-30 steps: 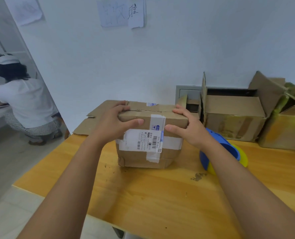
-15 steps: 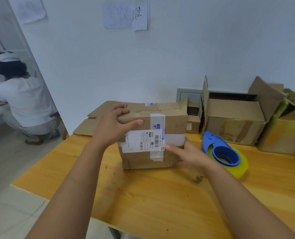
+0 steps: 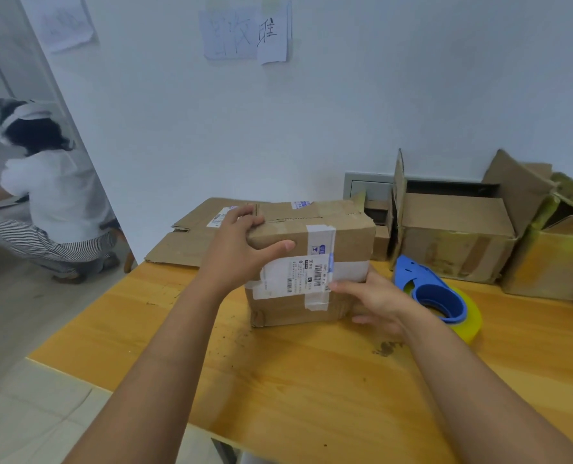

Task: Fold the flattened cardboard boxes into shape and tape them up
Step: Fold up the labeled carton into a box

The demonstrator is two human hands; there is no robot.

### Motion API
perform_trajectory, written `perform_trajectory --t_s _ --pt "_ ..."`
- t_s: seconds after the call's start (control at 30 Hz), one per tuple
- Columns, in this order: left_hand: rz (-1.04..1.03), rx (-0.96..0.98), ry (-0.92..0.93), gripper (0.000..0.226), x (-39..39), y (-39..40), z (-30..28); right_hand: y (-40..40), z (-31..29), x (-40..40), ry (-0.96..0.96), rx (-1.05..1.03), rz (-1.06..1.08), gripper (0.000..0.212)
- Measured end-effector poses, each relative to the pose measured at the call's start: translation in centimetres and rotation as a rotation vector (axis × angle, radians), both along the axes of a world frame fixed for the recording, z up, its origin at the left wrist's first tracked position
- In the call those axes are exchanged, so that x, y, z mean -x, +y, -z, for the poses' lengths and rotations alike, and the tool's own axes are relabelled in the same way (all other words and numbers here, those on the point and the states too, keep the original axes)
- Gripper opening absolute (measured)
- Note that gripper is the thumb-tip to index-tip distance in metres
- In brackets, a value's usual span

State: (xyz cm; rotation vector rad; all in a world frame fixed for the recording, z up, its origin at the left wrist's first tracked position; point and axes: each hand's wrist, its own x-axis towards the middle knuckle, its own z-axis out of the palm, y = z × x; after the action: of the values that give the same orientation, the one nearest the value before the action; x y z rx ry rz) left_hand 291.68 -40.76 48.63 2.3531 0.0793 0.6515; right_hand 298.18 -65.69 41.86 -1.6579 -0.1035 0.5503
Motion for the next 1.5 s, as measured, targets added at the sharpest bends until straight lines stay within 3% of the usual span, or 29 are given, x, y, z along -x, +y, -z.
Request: perform_trajectory --t_s 0.23,0.37,0.43,0.53,0.6,0.67,0.73,0.83,1.0,1.1,1.23,1.33,1.4,1.5 --pt "-0.013 0.035 -0.013 0.09 0.0 -0.6 -0.4 0.7 0.6 0.1 -0.082 -0.277 0.186 0.064" --pt "-0.011 -0.015 0.012 0.093 0.0 -1.5 -0.3 0.8 0.8 0.8 -0.128 -0.153 0.138 0.052" --pt "-0.006 -0.022 0.018 0.098 0.1 -1.7 -0.2 0.4 0.2 0.9 -0.194 -0.016 0.154 0.062" --pt "-0.006 -0.021 0.018 0.1 0.0 -1.7 -0.2 -0.3 -1.7 0.9 -0.488 0.087 0.278 0.11" --pt "-0.005 -0.02 0.022 0.098 0.0 -1.7 -0.3 -0.5 -3.6 1.2 -0.79 0.166 0.255 0.116" --pt "0.003 -0.011 0.028 0.095 0.0 -1.7 -0.3 -0.4 -5.2 0.9 -0.946 0.342 0.135 0.108" --pt "0.023 0.006 0.033 0.086 0.0 -1.6 -0.2 -0.2 -5.8 0.2 -0.955 0.475 0.054 0.092" --pt "0.095 0.089 0.028 0.062 0.3 -1.3 -0.2 0.0 -5.9 -0.7 -0.97 0.493 0.064 0.073" --pt "0.142 0.08 -0.021 0.046 0.9 -1.2 0.0 -0.5 -6.7 -2.0 -0.948 0.501 0.014 0.072" --pt "0.133 0.05 -0.012 0.045 0.7 -0.7 -0.1 -0.9 -7.7 -2.8 -0.911 0.562 -0.069 0.084" --pt "0.199 0.164 0.023 0.062 0.9 -0.3 -0.1 -0.9 -8.3 -3.6 -0.88 0.646 -0.121 0.095" --pt "0.064 0.381 0.063 0.092 1.5 -0.9 0.5 -0.8 -8.2 -3.8 -0.888 0.652 -0.114 0.093" --pt "-0.021 0.535 0.168 0.099 1.9 -1.3 1.1 -0.6 -8.0 -3.9 -0.896 0.655 -0.105 0.093" --pt "0.008 0.712 0.382 0.105 2.5 -1.5 2.5 -0.5 -7.8 -3.9 -0.906 0.651 -0.088 0.094"
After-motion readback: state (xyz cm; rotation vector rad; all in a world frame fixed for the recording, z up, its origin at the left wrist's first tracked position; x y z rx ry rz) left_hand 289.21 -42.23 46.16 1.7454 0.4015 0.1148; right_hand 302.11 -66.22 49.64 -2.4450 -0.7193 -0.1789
